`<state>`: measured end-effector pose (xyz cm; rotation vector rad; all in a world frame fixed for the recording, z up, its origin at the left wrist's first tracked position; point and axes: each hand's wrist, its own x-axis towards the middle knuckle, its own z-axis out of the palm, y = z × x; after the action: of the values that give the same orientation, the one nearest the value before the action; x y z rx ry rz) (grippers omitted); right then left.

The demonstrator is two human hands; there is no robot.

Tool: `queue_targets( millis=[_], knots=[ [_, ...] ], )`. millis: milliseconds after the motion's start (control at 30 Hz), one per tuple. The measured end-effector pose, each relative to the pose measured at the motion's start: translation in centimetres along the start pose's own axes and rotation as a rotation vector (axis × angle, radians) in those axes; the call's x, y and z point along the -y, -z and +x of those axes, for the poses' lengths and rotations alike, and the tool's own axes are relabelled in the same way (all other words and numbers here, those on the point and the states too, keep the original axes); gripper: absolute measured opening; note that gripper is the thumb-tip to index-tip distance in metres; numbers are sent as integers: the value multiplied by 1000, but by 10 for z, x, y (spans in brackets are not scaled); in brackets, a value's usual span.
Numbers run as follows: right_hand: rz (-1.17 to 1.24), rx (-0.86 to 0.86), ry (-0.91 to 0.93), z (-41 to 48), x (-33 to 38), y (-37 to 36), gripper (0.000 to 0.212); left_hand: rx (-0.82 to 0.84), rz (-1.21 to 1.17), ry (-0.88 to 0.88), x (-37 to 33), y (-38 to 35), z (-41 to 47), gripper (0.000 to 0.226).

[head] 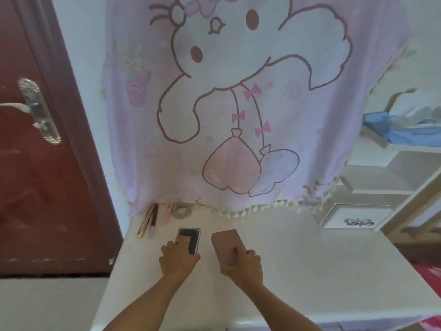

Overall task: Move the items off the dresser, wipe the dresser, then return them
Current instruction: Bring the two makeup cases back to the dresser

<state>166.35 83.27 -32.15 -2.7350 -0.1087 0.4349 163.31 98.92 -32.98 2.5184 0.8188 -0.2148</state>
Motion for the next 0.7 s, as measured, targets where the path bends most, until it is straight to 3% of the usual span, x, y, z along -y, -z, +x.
queue_targets(
  millis=[200, 700],
  knots=[
    [22, 17, -38, 61, 25, -7, 59, 14, 42, 10, -16, -12, 62, 65],
    [-13, 110, -45, 125, 44, -20, 62, -3, 116, 68, -30, -27, 113, 66]
  ],
)
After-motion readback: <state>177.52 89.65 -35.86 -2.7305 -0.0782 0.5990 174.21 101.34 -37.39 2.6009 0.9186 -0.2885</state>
